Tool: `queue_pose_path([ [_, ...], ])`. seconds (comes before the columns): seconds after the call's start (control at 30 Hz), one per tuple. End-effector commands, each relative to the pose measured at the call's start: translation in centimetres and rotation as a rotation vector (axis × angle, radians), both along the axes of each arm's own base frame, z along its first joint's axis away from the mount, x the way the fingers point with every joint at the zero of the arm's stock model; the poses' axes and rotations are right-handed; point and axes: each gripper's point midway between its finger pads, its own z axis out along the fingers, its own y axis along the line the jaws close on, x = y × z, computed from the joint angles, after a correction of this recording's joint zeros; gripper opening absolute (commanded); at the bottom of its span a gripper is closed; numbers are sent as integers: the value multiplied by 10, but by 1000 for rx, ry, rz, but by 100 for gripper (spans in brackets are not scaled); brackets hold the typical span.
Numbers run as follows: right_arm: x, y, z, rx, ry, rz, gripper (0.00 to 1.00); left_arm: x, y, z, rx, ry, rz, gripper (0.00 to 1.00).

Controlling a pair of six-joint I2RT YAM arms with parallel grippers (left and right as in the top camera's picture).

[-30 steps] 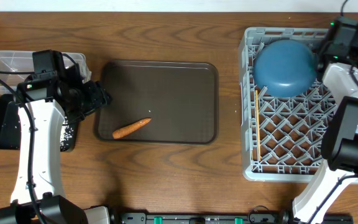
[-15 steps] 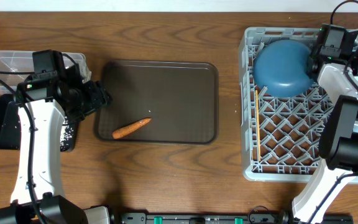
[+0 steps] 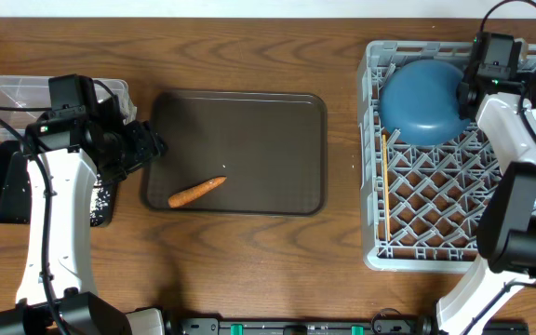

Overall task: Sort waste into correct bins and load items into the dishwasher rack
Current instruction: 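Lower the bowl into the rack's back right area and open the right gripper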

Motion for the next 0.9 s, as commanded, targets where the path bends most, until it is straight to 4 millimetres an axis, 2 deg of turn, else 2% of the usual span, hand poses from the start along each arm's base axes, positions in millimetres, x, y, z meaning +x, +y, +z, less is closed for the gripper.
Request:
queue_pose_path([
  [0.0,5,20,6,116,-74,47,86,-1,0,-3,-1,11,3,66],
  [0.17,-5,37,20,248,-128,68,87,-1,0,-3,-2,11,3,65],
  [0.27,-11,66,34,392,-154,146,86,-1,0,-3,-1,11,3,65],
  [0.37,-15,116,47,606,-167,303,83,-1,0,-3,-1,12,3,66],
  [0.43,-23,163,56,777,-155,439,79,-3,0,-3,-3,19,3,66],
  [0.53,-39,220,58,940,-87,576,77,-8,-3,-5,-7,41,-3,66],
  [0.63,-59,260,47,991,27,629,79,-13,-9,-6,-1,65,-19,66],
  [0.7,-71,277,39,986,97,645,79,-16,-16,-7,-15,88,-5,66],
  [0.87,-88,298,31,909,186,670,81,-24,-35,-17,-92,199,182,91],
])
